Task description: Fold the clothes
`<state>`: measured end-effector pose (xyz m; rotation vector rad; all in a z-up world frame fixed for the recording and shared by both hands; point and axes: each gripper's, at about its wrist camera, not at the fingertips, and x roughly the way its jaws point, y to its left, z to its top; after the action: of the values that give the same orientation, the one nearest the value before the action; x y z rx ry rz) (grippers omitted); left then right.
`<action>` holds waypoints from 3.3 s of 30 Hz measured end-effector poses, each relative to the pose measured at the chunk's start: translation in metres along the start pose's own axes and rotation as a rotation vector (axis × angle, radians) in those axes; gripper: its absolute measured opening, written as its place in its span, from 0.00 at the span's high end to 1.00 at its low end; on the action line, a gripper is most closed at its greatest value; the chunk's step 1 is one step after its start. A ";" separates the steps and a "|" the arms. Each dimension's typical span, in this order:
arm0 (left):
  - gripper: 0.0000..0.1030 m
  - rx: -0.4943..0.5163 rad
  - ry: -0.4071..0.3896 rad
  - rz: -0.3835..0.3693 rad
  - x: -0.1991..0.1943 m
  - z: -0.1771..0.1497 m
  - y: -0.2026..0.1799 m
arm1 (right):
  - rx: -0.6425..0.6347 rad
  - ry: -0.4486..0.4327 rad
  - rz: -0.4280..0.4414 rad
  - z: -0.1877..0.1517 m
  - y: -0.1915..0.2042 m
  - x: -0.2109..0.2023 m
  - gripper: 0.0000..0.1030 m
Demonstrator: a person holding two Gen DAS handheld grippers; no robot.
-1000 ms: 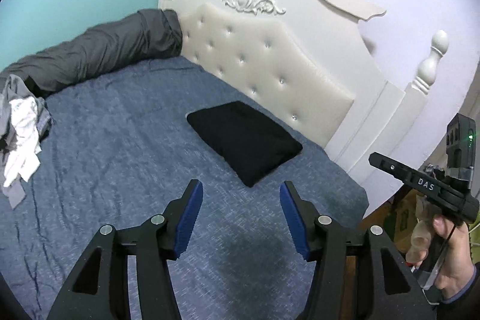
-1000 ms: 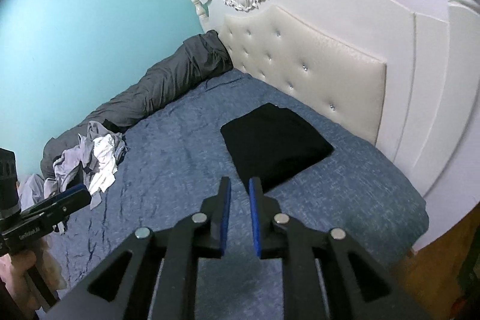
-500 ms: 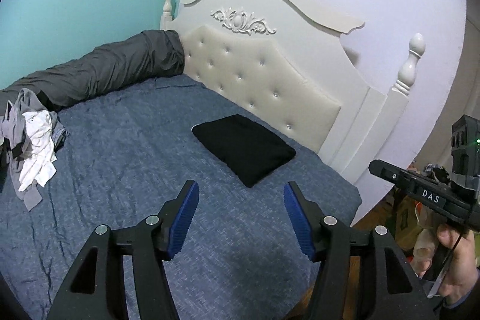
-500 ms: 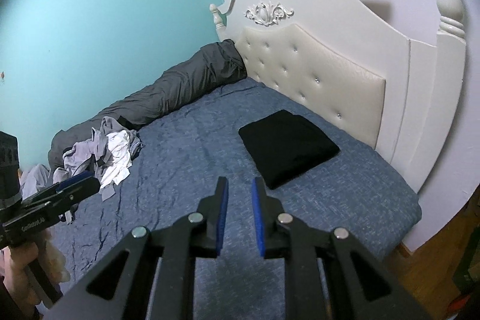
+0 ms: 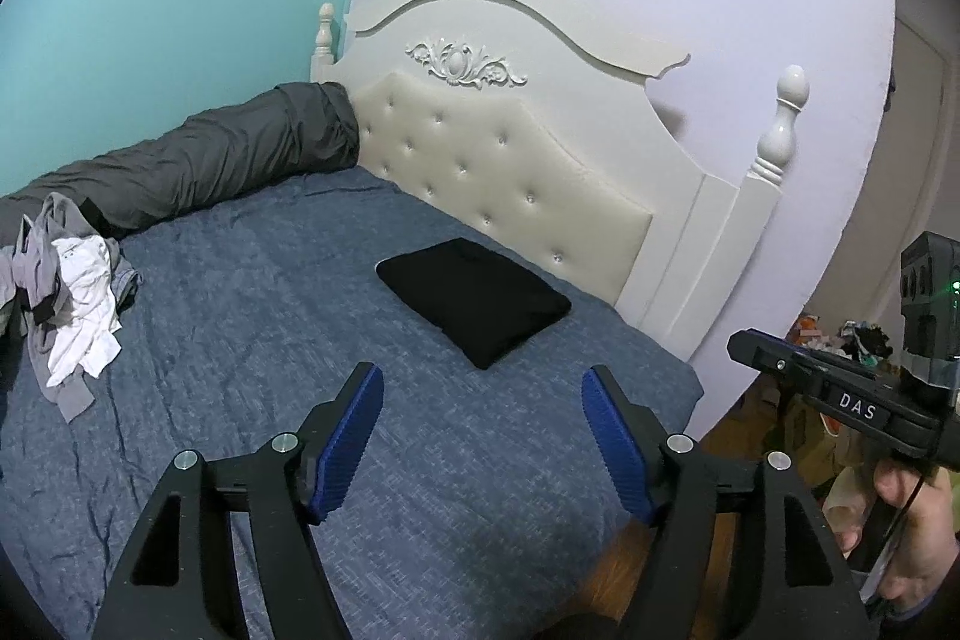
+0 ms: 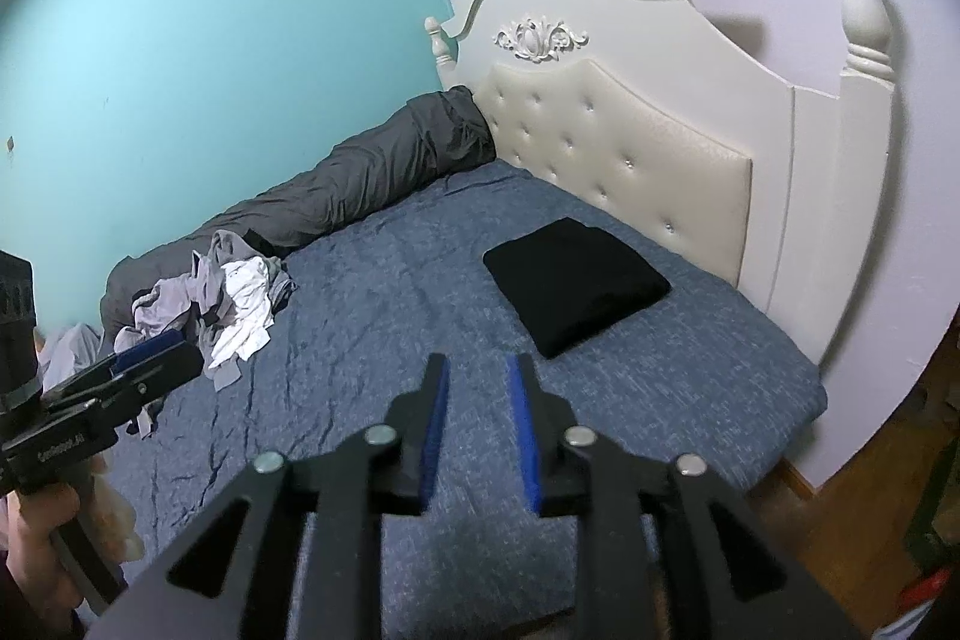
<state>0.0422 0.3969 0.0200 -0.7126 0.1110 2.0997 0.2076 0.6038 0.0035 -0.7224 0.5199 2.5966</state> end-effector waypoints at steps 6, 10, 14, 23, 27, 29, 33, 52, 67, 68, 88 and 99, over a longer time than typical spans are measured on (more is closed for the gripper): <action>0.20 -0.001 -0.007 -0.003 -0.013 -0.007 -0.003 | -0.007 -0.010 0.012 -0.008 0.010 -0.016 0.48; 0.14 -0.002 -0.015 0.004 -0.021 -0.012 -0.003 | -0.004 -0.022 0.008 -0.014 0.014 -0.026 0.33; 0.09 0.004 -0.025 0.024 -0.027 -0.016 -0.005 | 0.002 -0.028 0.009 -0.020 0.017 -0.034 0.29; 0.00 -0.002 -0.031 0.058 -0.039 -0.027 -0.002 | -0.002 -0.046 -0.012 -0.036 0.021 -0.049 0.15; 0.00 0.000 -0.032 0.071 -0.044 -0.032 -0.001 | -0.007 -0.071 -0.031 -0.042 0.023 -0.057 0.04; 0.00 -0.003 -0.035 0.077 -0.046 -0.034 -0.001 | -0.016 -0.075 -0.041 -0.045 0.025 -0.060 0.03; 0.00 -0.001 -0.044 0.076 -0.052 -0.038 -0.003 | -0.028 -0.081 -0.055 -0.050 0.029 -0.065 0.01; 0.00 0.012 -0.041 0.068 -0.067 -0.062 -0.005 | -0.016 -0.087 -0.094 -0.082 0.030 -0.074 0.01; 0.00 0.010 -0.039 0.078 -0.070 -0.070 -0.003 | -0.013 -0.083 -0.100 -0.089 0.028 -0.079 0.01; 0.00 0.010 -0.039 0.077 -0.070 -0.070 -0.004 | -0.013 -0.082 -0.100 -0.089 0.028 -0.078 0.01; 0.00 0.019 -0.046 0.075 -0.073 -0.073 -0.008 | -0.016 -0.061 -0.105 -0.096 0.026 -0.070 0.01; 0.00 0.014 -0.047 0.065 -0.072 -0.074 -0.007 | -0.012 -0.056 -0.108 -0.098 0.025 -0.069 0.01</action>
<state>0.1123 0.3243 -0.0022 -0.6586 0.1243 2.1743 0.2904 0.5198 -0.0304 -0.6609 0.4366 2.5136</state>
